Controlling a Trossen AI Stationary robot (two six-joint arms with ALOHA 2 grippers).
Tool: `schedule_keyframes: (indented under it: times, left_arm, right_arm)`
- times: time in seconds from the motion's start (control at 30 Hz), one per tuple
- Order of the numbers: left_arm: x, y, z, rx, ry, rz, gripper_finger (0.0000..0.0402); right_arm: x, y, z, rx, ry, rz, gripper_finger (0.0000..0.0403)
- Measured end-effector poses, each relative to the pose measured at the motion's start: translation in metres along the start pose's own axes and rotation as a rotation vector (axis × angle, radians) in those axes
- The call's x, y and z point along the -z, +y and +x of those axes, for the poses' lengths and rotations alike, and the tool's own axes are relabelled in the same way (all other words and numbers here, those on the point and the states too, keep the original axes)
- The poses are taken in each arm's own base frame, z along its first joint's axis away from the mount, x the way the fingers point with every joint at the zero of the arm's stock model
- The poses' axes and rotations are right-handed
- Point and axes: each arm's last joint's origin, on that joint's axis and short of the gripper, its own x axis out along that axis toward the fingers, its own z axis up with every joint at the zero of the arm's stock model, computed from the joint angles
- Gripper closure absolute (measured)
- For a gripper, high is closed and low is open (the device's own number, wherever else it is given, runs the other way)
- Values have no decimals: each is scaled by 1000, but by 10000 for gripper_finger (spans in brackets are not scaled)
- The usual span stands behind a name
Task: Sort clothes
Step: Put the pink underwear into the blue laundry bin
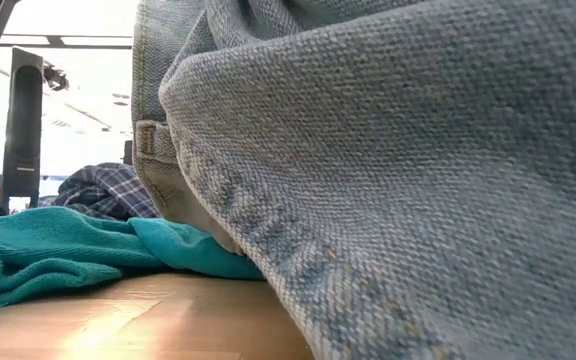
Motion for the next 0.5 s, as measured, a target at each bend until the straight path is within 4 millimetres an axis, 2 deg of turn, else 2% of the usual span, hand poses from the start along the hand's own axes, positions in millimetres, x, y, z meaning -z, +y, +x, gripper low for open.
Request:
schedule_keyframes:
  times: [0.23, 0.37, 0.5]
  left_arm:
    - [-2, -6, -19, 130, 59, -25, 251]
    - [-1, -13, -46, 208, 138, 9, 251]
    - [5, -18, -77, 207, 242, 35, 251]
  right_arm:
    - [0, 0, 0, 0, 0, 0, 255]
    - [0, 0, 0, 1, -1, 1, 255]
    - [0, 0, 0, 0, -1, 1, 255]
